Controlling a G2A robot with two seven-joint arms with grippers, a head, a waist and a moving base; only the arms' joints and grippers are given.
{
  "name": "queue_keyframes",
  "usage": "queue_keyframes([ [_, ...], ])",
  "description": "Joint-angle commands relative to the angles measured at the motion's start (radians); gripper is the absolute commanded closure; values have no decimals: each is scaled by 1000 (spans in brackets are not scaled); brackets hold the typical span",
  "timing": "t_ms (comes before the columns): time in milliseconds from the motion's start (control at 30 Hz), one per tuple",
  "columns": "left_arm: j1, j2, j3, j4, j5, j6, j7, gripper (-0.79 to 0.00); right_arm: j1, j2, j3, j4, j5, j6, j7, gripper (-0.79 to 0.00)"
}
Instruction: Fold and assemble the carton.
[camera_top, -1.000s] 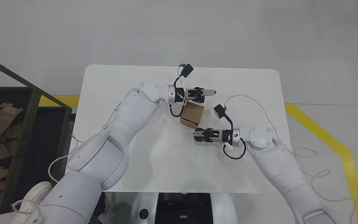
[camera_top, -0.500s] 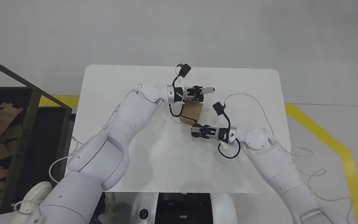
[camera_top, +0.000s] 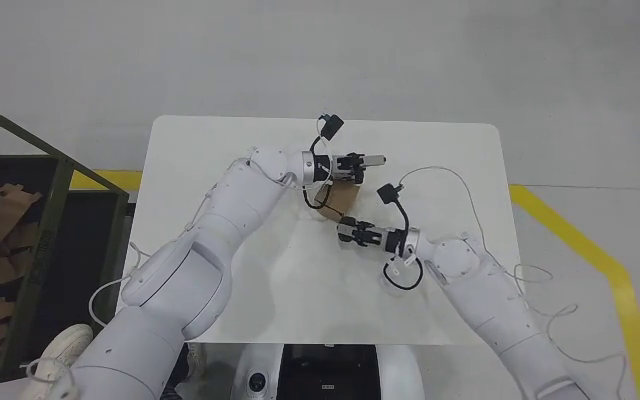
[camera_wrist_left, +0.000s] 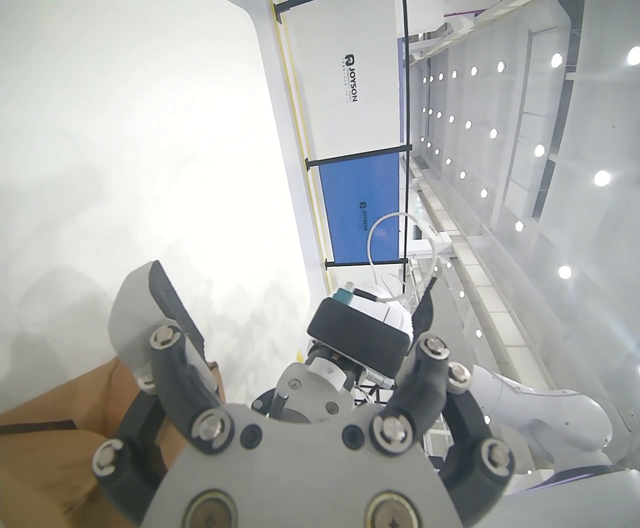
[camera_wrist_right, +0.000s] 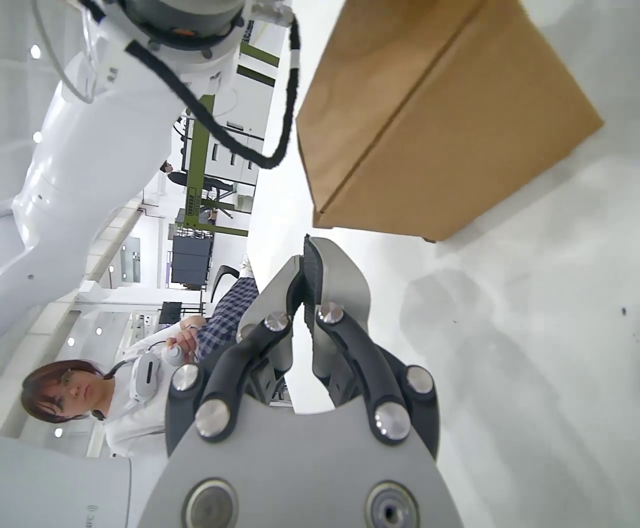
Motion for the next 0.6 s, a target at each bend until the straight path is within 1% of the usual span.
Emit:
queue_keyframes([
  [0, 1, -1, -4, -1, -5, 15, -2, -785, -9, 2, 3, -22, -42, -12, -28, 0],
  [200, 0, -2, -25, -2, -26, 57, -3, -785, -34, 6, 14, -93, -169, -19, -119, 0],
  [267, -4, -1, -27, 0, -20, 74, -6, -785, -46, 9, 14, -119, -235, -9, -140, 0],
  [367, -11, 2, -40, 6, -25, 90, 3, -785, -71, 12, 12, -169, -292, 7, -162, 0],
  [467, -22, 10, -70, 18, -59, 87, 14, -785, -95, 15, 14, -210, -313, 16, -164, 0],
  [567, -37, 23, -107, 31, -98, 79, 9, -785, -112, 19, 23, -231, -280, 24, -144, 0],
])
